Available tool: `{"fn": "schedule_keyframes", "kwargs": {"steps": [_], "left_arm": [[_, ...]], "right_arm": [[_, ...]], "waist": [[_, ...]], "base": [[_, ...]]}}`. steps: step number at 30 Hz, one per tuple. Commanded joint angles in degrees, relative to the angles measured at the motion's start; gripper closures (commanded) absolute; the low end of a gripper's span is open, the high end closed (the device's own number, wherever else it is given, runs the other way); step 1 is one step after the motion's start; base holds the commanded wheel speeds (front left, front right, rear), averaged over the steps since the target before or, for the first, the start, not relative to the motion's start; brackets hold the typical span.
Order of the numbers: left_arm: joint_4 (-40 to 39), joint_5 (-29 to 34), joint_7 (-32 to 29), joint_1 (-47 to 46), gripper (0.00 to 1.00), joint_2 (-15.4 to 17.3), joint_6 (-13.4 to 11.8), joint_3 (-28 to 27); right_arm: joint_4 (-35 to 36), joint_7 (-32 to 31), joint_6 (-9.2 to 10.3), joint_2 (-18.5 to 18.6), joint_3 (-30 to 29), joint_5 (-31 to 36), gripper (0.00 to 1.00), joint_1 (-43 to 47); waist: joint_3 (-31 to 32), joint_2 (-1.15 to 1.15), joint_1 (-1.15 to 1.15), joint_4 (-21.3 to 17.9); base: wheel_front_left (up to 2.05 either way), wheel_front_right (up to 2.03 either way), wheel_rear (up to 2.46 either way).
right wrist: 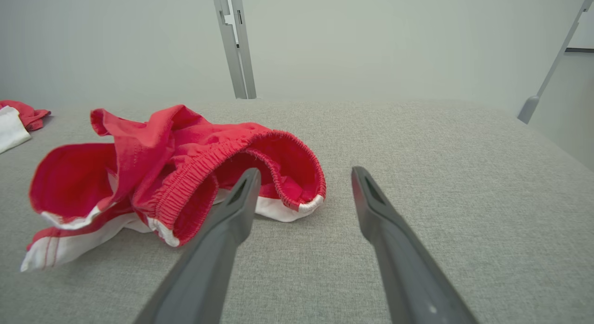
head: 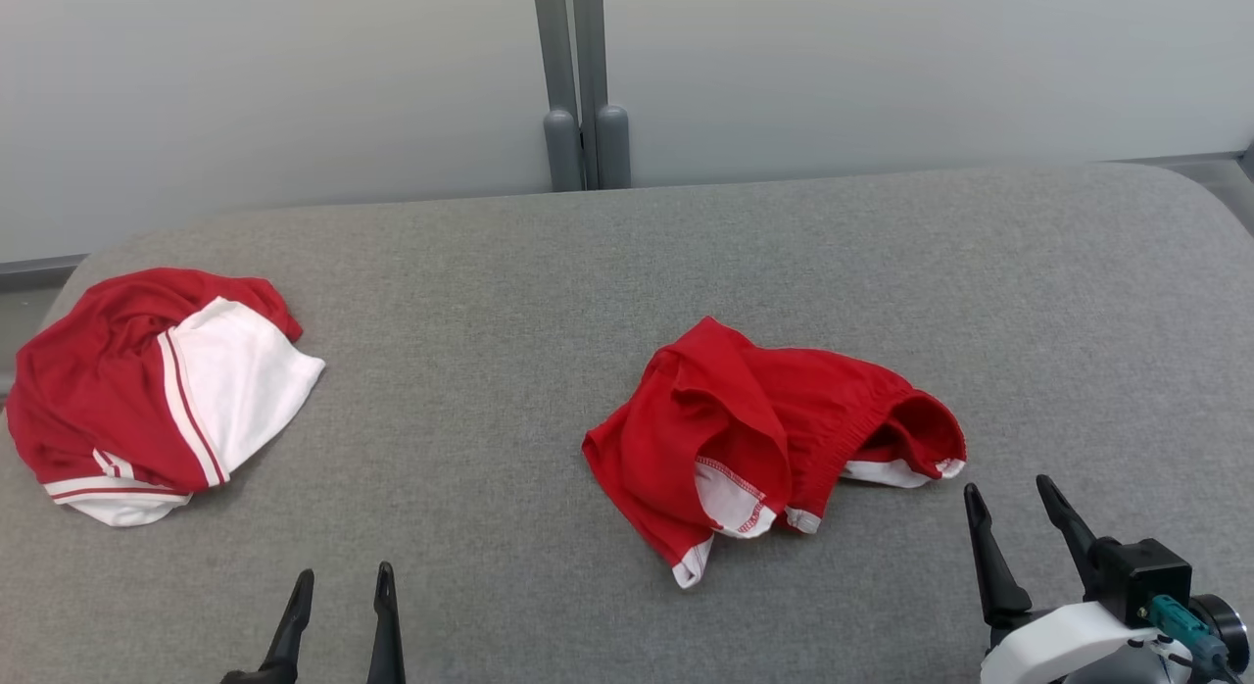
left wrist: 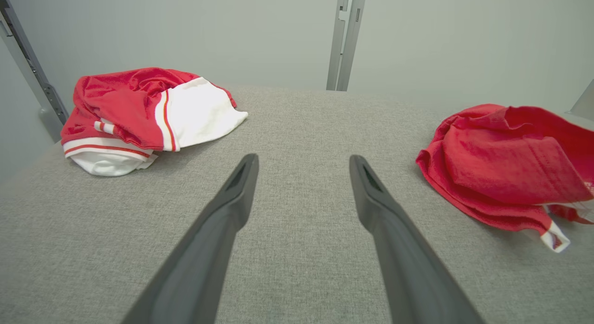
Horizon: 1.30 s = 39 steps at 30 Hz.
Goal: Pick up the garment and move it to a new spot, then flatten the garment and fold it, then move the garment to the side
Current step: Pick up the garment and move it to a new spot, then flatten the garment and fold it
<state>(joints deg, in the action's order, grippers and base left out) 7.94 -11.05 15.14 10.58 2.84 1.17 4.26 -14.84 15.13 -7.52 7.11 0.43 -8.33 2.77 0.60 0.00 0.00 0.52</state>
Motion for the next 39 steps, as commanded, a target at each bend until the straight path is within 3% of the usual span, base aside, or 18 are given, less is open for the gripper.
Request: {"fn": "schedule_keyframes", "kwargs": {"steps": [1, 19, 23, 28, 34, 39], "left_arm": [[-0.4, 0.5, 0.0, 1.4, 0.0, 0.1, 0.5, -0.3], [-2.7, 1.7, 0.0, 0.6, 0.0, 0.1, 1.1, 0.4], [-5.2, 2.5, 0.0, -2.0, 0.0, 0.1, 2.6, 6.0], [-3.7, 3.3, 0.0, -7.7, 0.0, 0.1, 4.8, 16.9], [3.9, 1.5, 0.0, -16.0, 0.0, 0.2, 6.2, 31.5], [12.2, -0.2, 0.0, -22.0, 0.0, 0.2, 6.3, 35.7]], "right_arm": [[-0.1, 0.0, 0.06, 0.1, -0.2, 0.6, 0.0, 0.9], [-0.8, 0.0, 0.06, -0.1, 0.8, 1.4, 0.0, -0.1], [-0.6, 0.0, 0.06, 0.1, 1.8, 1.3, 0.0, -1.0], [-0.8, 0.0, 0.06, 0.1, 3.1, 0.7, 0.0, -2.2], [-1.1, 0.0, 0.06, -0.4, 3.6, 0.0, 0.0, -3.6], [-1.4, 0.0, 0.06, -1.0, 3.6, -0.4, 0.0, -4.3]], "waist": [[1.1, 0.0, 0.0, 0.9], [0.3, 0.0, 0.0, -0.6], [-0.6, 0.0, 0.0, -1.7], [-1.8, 0.0, 0.0, -4.4], [-4.0, 0.0, 0.0, -8.7], [-5.6, 0.0, 0.0, -12.1]], "base": [[0.0, 0.0, 0.0], [0.0, 0.0, 0.0], [0.0, 0.0, 0.0], [0.0, 0.0, 0.0], [0.0, 0.0, 0.0], [0.0, 0.0, 0.0]]}}
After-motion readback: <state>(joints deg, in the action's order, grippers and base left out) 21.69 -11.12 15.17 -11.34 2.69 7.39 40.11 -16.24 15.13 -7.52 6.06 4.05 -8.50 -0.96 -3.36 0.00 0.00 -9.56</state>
